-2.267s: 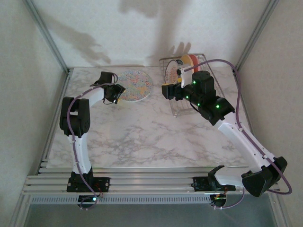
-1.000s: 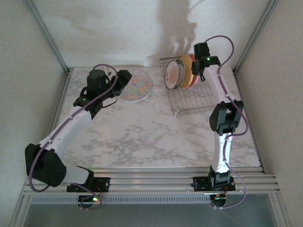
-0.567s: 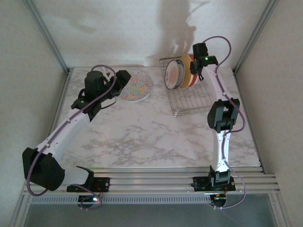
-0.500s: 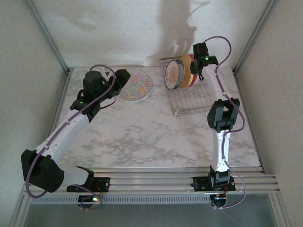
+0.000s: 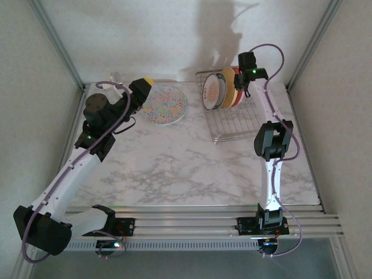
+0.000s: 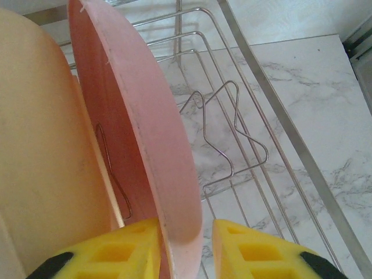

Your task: Unload the plates from the dish rack

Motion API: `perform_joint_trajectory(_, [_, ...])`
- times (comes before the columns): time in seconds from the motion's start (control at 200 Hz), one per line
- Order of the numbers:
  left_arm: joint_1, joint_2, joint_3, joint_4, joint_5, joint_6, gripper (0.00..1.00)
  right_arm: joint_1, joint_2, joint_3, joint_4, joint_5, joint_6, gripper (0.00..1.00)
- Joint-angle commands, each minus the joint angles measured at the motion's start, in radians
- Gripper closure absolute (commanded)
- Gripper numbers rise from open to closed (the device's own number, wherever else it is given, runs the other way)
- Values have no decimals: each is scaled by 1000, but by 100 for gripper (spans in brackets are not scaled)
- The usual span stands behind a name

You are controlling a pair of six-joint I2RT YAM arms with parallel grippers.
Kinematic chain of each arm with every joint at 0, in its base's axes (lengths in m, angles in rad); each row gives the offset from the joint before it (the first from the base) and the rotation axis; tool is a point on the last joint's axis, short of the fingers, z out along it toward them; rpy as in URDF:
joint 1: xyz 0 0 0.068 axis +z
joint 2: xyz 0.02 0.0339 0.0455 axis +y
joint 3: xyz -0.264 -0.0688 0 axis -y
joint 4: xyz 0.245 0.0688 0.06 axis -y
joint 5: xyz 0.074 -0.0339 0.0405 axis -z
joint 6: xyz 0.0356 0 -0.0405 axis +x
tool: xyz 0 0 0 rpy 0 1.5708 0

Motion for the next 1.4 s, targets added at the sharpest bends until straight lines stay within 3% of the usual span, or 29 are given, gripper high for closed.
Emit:
perform_joint_trajectory(0.0, [-8, -11, -6, 25, 20, -6, 25, -6, 27, 34, 12, -6, -18, 72])
perform_joint_trajectory(0.41, [-8, -12, -16, 22, 13, -15, 25, -11, 52, 50, 10, 0, -23, 81])
perform_joint_trajectory(0.751, [-8, -3, -15, 15, 9, -14, 25, -6, 38, 81, 12, 3, -12, 100])
perform_joint_trajectory(1.011, [-8, 6, -22, 34, 14, -20, 25, 29, 8, 89, 37, 100, -46, 100])
perform_joint_trajectory(1.391, [-10, 16, -19, 52, 14, -29, 25, 95, -18, 105, 65, 349, -120, 100])
